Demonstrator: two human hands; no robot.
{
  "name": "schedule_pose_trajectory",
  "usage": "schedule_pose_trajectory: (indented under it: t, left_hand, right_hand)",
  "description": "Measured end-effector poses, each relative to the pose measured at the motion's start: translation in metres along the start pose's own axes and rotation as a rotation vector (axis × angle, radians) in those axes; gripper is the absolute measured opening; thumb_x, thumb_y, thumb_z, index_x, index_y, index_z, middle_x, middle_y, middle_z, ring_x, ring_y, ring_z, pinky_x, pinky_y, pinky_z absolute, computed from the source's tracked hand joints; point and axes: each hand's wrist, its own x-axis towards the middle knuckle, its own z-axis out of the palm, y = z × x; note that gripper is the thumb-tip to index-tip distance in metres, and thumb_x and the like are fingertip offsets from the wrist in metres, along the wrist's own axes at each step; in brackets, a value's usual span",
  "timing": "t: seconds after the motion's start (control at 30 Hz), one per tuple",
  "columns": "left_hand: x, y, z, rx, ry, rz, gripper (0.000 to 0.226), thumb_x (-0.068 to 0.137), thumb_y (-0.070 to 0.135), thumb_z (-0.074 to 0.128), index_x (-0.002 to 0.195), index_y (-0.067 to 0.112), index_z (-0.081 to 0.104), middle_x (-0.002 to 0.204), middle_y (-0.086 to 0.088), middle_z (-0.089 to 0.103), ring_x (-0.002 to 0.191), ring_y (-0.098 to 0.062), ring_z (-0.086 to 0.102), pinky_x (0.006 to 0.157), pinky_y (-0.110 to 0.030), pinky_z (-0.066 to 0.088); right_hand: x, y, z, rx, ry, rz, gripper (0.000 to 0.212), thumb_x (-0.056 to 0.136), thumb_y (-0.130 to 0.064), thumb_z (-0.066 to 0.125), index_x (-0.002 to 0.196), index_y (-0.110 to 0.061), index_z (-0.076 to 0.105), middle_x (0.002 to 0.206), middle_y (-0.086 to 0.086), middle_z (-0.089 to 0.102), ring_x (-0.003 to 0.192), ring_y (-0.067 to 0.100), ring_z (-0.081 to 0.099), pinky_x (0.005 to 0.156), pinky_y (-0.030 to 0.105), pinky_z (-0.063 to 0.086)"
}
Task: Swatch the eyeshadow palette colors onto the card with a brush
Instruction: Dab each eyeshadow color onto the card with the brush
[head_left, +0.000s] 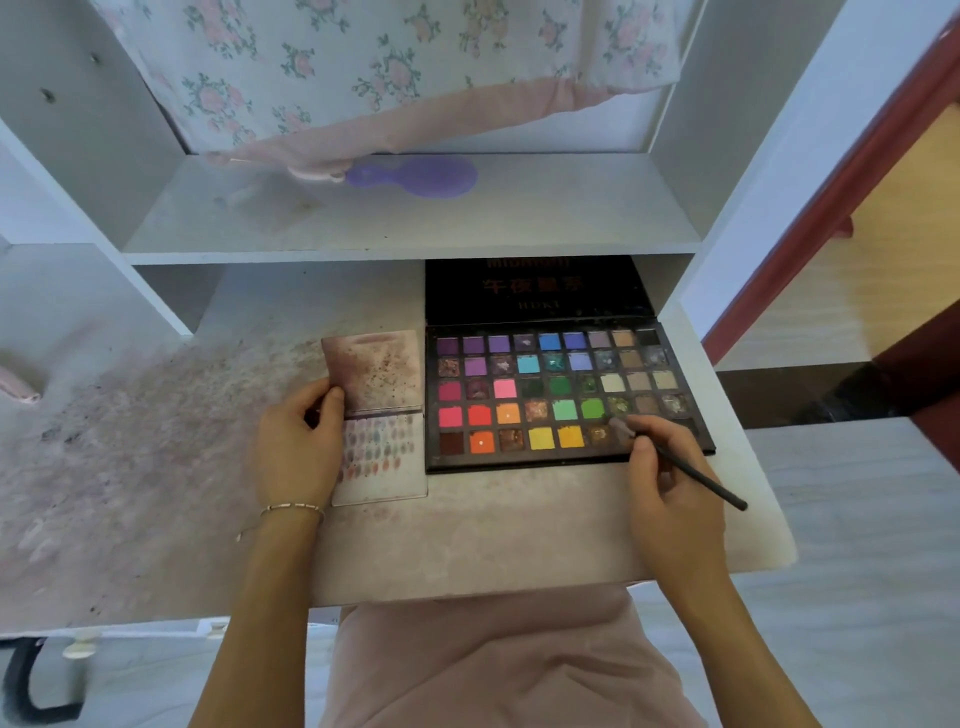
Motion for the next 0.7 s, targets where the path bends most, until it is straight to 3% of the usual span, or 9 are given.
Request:
schedule_pose_trajectory:
  t: [0.1,0.17,0.23,0.33,0.43,0.7]
  left_hand:
    - [0.000,0.004,0.003,-0.007,0.019,-0.010,0.025,0.090,0.016,0.051,0.111,0.010,0.064,0.098,-0.010,0.068,0.077,-0.011,0.050,0.057,-0.017,0.032]
    - [-0.001,0.004,0.003,-0.009,0.020,-0.005,0.025,0.090,0.016,0.050,0.111,0.010,0.064,0.097,-0.011,0.068,0.076,-0.011,0.050,0.056,-0.015,0.032]
    - [-0.002,0.004,0.003,-0.001,0.023,0.003,0.025,0.090,0.016,0.050,0.110,0.010,0.065,0.095,-0.013,0.068,0.075,-0.014,0.050,0.060,-0.023,0.034]
    - [-0.004,0.004,0.003,0.021,0.034,0.029,0.025,0.091,0.016,0.049,0.109,0.010,0.065,0.094,-0.014,0.068,0.075,-0.015,0.050,0.063,-0.025,0.034]
    - [-0.004,0.004,0.004,0.030,0.043,0.044,0.025,0.091,0.016,0.049,0.108,0.009,0.065,0.091,-0.015,0.068,0.072,-0.015,0.048,0.056,-0.021,0.031]
    - [-0.004,0.003,0.005,0.029,0.052,0.053,0.024,0.090,0.016,0.050,0.108,0.009,0.065,0.092,-0.016,0.068,0.074,-0.015,0.049,0.055,-0.020,0.031]
  right_hand:
    - [0.004,0.001,-0.006,0.004,0.084,0.015,0.018,0.091,-0.020,0.041,0.092,-0.035,0.050,0.093,-0.019,0.056,0.089,-0.012,0.054,0.068,0.000,0.041]
    - [0.007,0.003,-0.011,0.007,0.150,0.029,0.020,0.093,-0.015,0.042,0.090,-0.033,0.050,0.087,-0.016,0.057,0.083,-0.013,0.055,0.064,0.000,0.041]
    - [0.009,0.004,-0.017,-0.034,0.207,0.017,0.022,0.092,-0.007,0.044,0.087,-0.028,0.050,0.082,-0.016,0.055,0.079,-0.016,0.054,0.061,-0.002,0.039]
    - [0.010,0.006,-0.020,-0.060,0.252,0.045,0.032,0.091,-0.003,0.046,0.080,-0.033,0.046,0.075,-0.015,0.054,0.074,-0.015,0.054,0.056,-0.001,0.039]
    - [0.010,0.009,-0.020,-0.091,0.222,0.068,0.033,0.092,-0.005,0.045,0.078,-0.035,0.044,0.072,-0.014,0.055,0.072,-0.014,0.054,0.054,-0.001,0.039]
    - [0.013,0.011,-0.020,-0.142,0.092,0.082,0.030,0.091,-0.008,0.046,0.078,-0.034,0.048,0.075,-0.013,0.057,0.072,-0.007,0.056,0.055,0.002,0.041]
